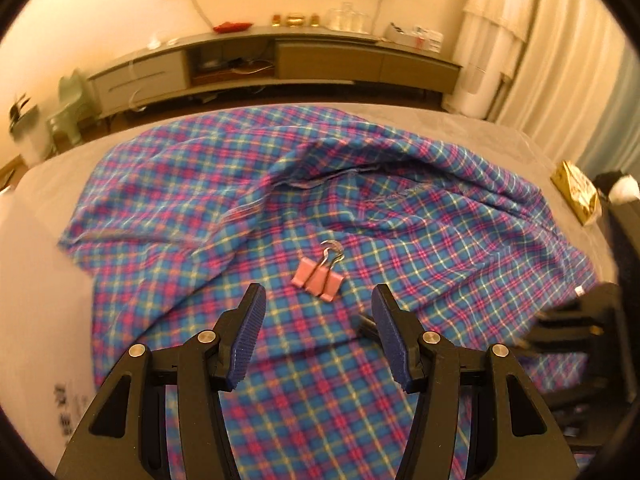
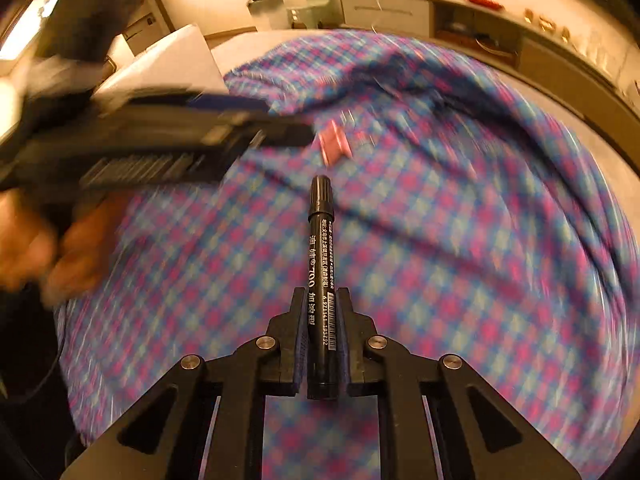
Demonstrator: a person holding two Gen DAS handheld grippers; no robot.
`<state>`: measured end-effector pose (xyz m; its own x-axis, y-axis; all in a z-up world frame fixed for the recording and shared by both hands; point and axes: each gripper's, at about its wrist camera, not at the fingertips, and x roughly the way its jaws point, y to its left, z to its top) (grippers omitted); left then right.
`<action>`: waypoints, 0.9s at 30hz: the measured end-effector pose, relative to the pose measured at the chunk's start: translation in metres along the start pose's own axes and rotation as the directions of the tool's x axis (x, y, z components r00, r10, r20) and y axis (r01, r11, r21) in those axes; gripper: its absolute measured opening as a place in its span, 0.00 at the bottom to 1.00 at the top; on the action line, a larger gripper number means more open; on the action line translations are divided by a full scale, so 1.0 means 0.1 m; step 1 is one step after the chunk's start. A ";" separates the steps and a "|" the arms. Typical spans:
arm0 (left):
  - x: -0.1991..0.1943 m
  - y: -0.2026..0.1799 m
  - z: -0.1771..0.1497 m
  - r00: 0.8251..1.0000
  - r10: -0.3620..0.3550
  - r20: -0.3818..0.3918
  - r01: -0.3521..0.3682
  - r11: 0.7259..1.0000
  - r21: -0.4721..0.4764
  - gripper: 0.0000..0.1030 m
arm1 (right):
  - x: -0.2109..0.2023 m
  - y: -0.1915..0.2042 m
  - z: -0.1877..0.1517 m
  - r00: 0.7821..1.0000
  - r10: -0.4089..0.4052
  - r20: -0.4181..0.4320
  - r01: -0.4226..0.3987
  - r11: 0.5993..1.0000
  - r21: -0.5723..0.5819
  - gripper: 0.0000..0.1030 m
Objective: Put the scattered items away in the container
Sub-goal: 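Grasp the black marker with the right gripper while the left gripper grasps the pink binder clip, then lift the pink clip with the left gripper while the right gripper lifts the marker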
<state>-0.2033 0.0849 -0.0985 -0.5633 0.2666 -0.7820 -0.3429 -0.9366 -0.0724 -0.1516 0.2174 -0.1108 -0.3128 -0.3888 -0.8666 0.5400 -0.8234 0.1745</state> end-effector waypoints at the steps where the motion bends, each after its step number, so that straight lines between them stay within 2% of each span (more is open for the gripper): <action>1: 0.06 -0.02 0.01 1.000 0.004 -0.001 -0.004 1.000 0.012 0.57 | -0.05 -0.02 -0.10 1.000 -0.001 0.002 0.001 1.000 0.005 0.14; 3: 0.16 -0.04 0.03 1.000 0.008 0.002 -0.008 1.000 0.029 0.57 | -0.14 -0.06 -0.24 1.000 -0.022 0.006 0.022 1.000 0.008 0.14; 6: 0.31 0.00 0.03 1.000 0.021 0.005 -0.021 0.999 0.034 0.57 | -0.18 -0.10 -0.25 0.999 -0.033 0.019 0.033 0.999 0.001 0.16; 7: 0.35 0.02 0.02 1.000 0.020 0.000 -0.020 0.999 0.032 0.57 | -0.18 -0.10 -0.22 0.998 -0.046 0.041 0.045 0.999 0.004 0.20; 8: 0.38 0.02 0.02 1.000 0.024 -0.002 -0.024 0.999 0.031 0.56 | -0.17 -0.08 -0.18 0.997 -0.050 0.063 0.050 0.999 -0.003 0.30; 10: 0.44 0.03 0.02 1.000 0.017 -0.010 -0.016 0.999 0.029 0.56 | -0.15 -0.06 -0.13 0.994 -0.043 0.102 0.044 0.999 -0.011 0.37; 12: 0.45 0.01 0.02 1.000 0.005 -0.017 -0.004 0.999 0.038 0.56 | -0.04 -0.05 -0.08 0.996 -0.016 0.090 0.017 1.000 -0.008 0.36; 13: 0.45 0.00 0.02 1.000 0.001 -0.018 0.000 0.999 0.047 0.52 | 0.00 -0.03 -0.07 0.996 -0.016 0.086 0.016 1.000 -0.007 0.24; 14: 0.45 -0.03 0.01 1.000 0.003 -0.016 -0.002 0.998 0.065 0.39 | 0.01 -0.01 -0.07 0.995 -0.036 0.093 0.037 0.999 -0.010 0.14; 20: 0.44 -0.10 -0.01 1.000 0.008 -0.011 -0.007 0.996 0.088 0.37 | -0.07 -0.05 -0.14 0.996 -0.048 0.076 0.045 0.998 0.041 0.14; 27: 0.31 -0.15 -0.01 1.000 -0.014 -0.006 0.014 0.999 0.047 0.37 | -0.26 0.01 -0.13 0.993 -0.058 0.102 0.052 0.997 0.065 0.14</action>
<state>-0.2148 0.1072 -0.1227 -0.5542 0.2782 -0.7845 -0.3858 -0.9210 -0.0540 -0.1327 0.2315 -0.0945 -0.4220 -0.3803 -0.8230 0.4710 -0.8676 0.1594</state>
